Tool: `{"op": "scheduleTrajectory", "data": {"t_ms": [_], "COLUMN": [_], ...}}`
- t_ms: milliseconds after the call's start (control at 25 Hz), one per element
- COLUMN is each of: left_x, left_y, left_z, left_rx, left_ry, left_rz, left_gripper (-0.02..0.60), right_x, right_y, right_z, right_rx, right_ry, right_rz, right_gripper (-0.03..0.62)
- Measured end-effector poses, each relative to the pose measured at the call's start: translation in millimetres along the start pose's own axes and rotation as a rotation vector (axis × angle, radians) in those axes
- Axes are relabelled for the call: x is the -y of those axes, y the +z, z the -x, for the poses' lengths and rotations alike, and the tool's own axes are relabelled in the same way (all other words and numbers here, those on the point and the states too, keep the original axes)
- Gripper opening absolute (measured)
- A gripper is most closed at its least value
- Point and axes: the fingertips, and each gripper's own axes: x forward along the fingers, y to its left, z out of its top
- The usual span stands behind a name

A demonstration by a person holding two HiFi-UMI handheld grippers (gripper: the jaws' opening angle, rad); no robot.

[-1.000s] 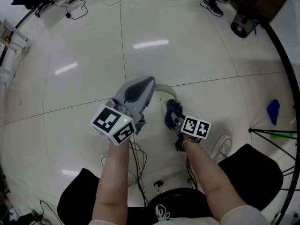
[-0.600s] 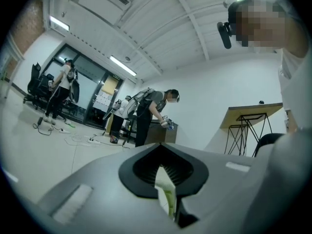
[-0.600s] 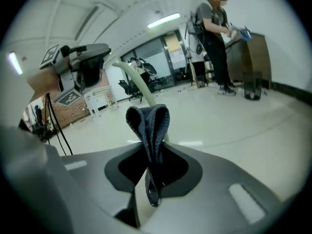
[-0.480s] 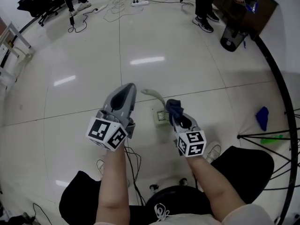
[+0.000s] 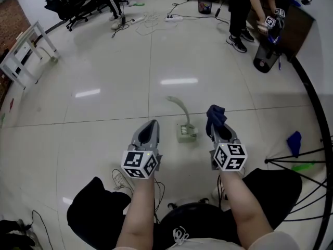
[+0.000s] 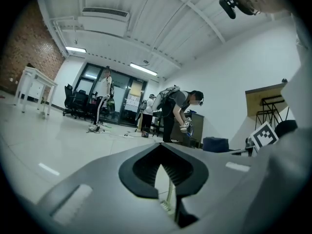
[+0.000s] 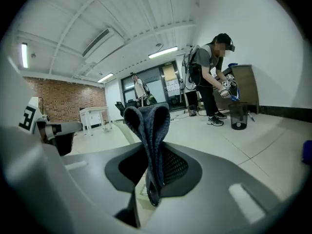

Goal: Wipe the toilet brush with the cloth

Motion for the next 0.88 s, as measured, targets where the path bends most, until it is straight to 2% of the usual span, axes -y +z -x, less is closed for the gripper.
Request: {"op": "scheduleTrajectory", "data": {"t_ms": [160,360,600,880], "left_x": [16,28,41,43], "left_y": [-15,-18,-21,-15], "left_z": [4,5,4,8], "left_rx": [-0.025,-0.019,-0.004,0.013], "left_ry": [-0.025,-0.046,-0.071,-0.088], "left_rz": [-0.003,0.001,-0.017,-0.040], "left_gripper": [0.006,0.006,0.006,0.006], "right_x": [-5,-9,-13,-13], "right_y": [-4,0,8,7], "right_z": [9,18,20,20], "right_rx": [0.019,0.039,0.062,0.052], "right_ry": [0.015,0.012,0.027,0.023], "right_rz": [-0.026,-0.017,0.041,0.025], "right_gripper": [0.066,0.066,0.066,0.066]}}
